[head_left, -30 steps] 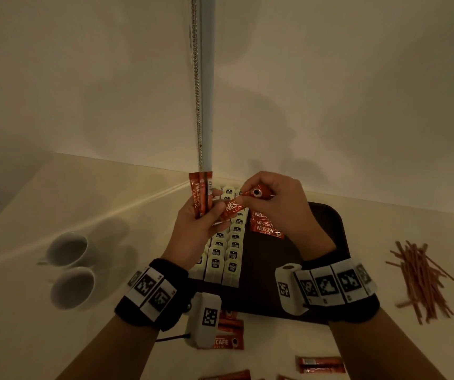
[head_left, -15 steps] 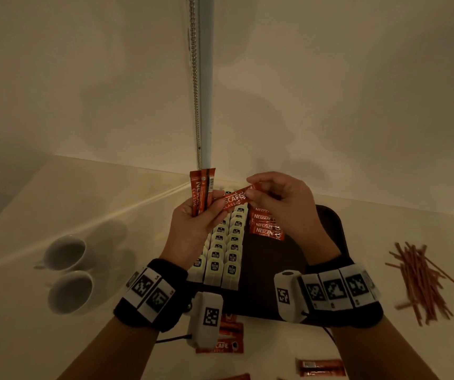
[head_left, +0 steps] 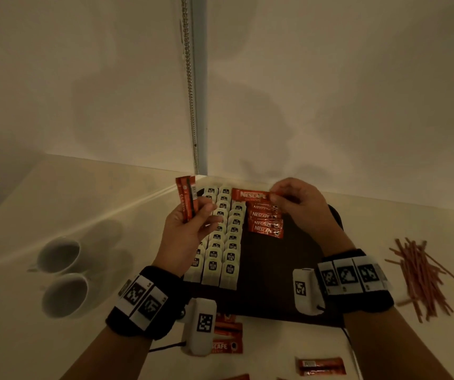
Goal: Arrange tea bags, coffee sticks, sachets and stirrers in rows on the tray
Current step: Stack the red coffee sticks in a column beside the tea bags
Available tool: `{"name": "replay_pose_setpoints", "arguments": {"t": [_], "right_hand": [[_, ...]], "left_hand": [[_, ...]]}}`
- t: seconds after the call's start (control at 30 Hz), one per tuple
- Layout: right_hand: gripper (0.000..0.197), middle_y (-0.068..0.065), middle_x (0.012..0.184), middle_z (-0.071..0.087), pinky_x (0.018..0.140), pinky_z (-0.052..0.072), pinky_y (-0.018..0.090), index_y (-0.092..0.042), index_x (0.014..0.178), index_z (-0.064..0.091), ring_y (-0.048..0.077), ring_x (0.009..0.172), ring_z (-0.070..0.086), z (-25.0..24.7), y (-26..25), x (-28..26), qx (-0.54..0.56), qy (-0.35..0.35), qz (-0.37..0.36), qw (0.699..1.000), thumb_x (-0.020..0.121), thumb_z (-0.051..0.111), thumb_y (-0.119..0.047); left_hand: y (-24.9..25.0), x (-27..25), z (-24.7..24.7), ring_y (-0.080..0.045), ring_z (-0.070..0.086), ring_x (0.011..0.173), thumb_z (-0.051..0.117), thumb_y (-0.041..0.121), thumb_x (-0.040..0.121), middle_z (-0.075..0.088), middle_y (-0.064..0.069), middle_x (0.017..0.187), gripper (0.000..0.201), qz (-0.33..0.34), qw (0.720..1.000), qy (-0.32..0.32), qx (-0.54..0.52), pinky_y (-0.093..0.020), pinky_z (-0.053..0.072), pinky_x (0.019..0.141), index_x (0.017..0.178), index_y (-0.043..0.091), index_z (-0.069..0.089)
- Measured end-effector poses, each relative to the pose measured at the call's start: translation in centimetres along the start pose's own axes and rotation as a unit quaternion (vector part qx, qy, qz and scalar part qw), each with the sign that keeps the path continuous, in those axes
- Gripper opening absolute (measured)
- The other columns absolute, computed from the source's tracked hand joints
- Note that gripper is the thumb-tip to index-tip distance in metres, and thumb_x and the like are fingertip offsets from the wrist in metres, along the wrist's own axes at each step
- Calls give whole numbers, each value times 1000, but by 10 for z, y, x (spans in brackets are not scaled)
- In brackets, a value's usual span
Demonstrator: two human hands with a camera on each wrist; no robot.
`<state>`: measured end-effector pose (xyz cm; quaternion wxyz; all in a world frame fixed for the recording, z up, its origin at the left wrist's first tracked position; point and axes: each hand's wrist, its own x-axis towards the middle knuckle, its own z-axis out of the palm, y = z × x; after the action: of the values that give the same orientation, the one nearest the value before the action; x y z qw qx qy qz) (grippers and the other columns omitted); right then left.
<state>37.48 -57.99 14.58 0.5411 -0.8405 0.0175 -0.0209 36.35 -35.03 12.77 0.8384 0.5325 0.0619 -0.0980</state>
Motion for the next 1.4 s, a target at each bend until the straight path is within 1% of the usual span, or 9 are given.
{"name": "replay_pose_setpoints", "arguments": {"t": [0.13, 0.27, 0.37, 0.53, 0.7, 0.87, 1.03, 1.23, 1.4], "right_hand": [[17, -6, 101, 61, 84, 53, 29, -24, 88, 55, 5, 92, 58, -4, 66, -2, -96, -17, 89, 991, 87, 60, -8], [22, -8, 101, 58, 75, 50, 22, -25, 86, 54, 10, 95, 59, 2, 112, -13, -78, -28, 157, 984, 85, 61, -4], [21, -15, 98, 55, 88, 43, 26, -27, 87, 55, 0, 90, 51, 7, 129, -15, -109, -26, 175, 978, 84, 63, -8], [18, -13, 99, 54, 91, 40, 25, -25, 88, 58, 5, 97, 50, 15, 141, -10, -124, 5, 183, 975, 84, 64, -9], [15, -5, 109, 56, 90, 38, 23, -21, 93, 61, 7, 101, 49, 22, 144, 1, -132, 23, 182, 974, 84, 64, -9], [17, 0, 113, 59, 94, 40, 26, -19, 98, 61, 12, 106, 53, 26, 146, 9, -159, 19, 175, 971, 84, 64, -9], [20, 1, 116, 57, 93, 39, 25, -18, 101, 61, 12, 107, 52, 28, 145, 10, -182, 13, 182, 966, 84, 65, -11], [22, 3, 114, 58, 96, 42, 29, -15, 104, 60, 15, 107, 54, 29, 147, 8, -185, 21, 188, 964, 83, 67, -13], [24, 4, 114, 56, 93, 42, 27, -15, 105, 59, 14, 105, 53, 29, 145, 9, -198, 25, 195, 960, 82, 68, -16]], "left_hand": [[1, -1, -11, -7, 56, 62, 63, 20, 80, 60, 5, 69, 10, -5, 1000, 16, 20, -23, 48, 66, 89, 16, 62], [1, 0, -18, -9, 54, 63, 61, 30, 79, 57, 3, 71, 13, -33, 999, 36, 2, -24, 47, 67, 87, 19, 62], [-2, 0, -21, -9, 54, 63, 59, 26, 85, 56, 2, 72, 9, -41, 998, 43, 16, -24, 47, 68, 87, 18, 62], [-3, -2, -19, -10, 50, 62, 56, 23, 90, 54, 2, 67, 10, -38, 998, 35, 38, -23, 45, 65, 84, 18, 61], [0, -3, -20, -12, 45, 61, 54, 22, 90, 53, 3, 61, 10, -40, 998, 34, 39, -27, 39, 66, 84, 16, 61], [0, -1, -25, -12, 49, 61, 59, 31, 79, 55, 1, 66, 20, -44, 998, 36, 31, -22, 42, 60, 90, 15, 62], [2, 0, -22, -16, 58, 64, 45, 22, 97, 66, -7, 78, 20, -75, 997, 31, 11, -27, 43, 64, 105, 13, 61], [2, 1, -19, -16, 65, 66, 36, 17, 101, 73, -14, 94, 25, -97, 995, 12, 12, -24, 45, 60, 107, 12, 60], [0, 0, -20, -13, 66, 66, 39, 10, 100, 73, -5, 86, 25, -95, 995, -4, 29, -21, 48, 61, 108, 7, 63]]}}
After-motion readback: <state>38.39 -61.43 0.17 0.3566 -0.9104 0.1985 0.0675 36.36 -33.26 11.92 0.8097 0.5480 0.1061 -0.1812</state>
